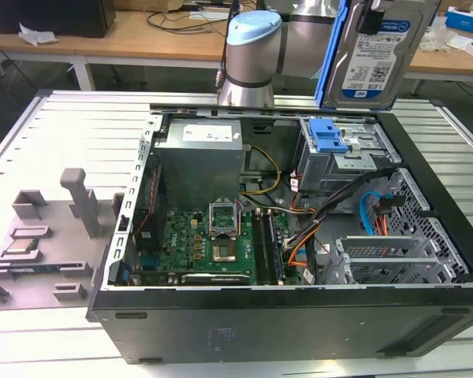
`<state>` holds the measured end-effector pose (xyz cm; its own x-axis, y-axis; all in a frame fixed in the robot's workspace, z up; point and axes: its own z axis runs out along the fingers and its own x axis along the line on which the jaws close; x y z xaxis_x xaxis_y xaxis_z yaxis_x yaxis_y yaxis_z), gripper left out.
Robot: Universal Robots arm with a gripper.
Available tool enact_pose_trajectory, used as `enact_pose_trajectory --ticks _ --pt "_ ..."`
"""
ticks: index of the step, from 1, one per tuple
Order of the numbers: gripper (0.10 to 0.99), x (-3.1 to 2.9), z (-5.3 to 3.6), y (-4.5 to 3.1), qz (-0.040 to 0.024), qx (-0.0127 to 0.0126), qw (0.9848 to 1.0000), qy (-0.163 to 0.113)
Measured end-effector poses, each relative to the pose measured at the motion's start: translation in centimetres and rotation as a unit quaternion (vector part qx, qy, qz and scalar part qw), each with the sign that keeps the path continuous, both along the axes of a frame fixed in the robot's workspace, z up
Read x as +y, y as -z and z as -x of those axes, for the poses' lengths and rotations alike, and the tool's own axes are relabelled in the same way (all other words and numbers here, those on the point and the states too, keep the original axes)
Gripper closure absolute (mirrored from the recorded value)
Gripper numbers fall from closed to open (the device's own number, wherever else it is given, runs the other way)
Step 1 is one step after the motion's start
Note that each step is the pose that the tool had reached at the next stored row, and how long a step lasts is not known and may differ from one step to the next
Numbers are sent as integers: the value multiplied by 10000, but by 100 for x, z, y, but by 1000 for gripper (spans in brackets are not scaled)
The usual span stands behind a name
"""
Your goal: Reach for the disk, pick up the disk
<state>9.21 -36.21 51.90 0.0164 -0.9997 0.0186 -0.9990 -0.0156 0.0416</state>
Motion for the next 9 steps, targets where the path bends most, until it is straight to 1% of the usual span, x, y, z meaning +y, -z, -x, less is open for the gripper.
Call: enact_pose_trajectory --ticks 5,9 --pt "718 1 -95 0 1 2 10000 0" --pt "718 0 -96 0 3 2 10000 0"
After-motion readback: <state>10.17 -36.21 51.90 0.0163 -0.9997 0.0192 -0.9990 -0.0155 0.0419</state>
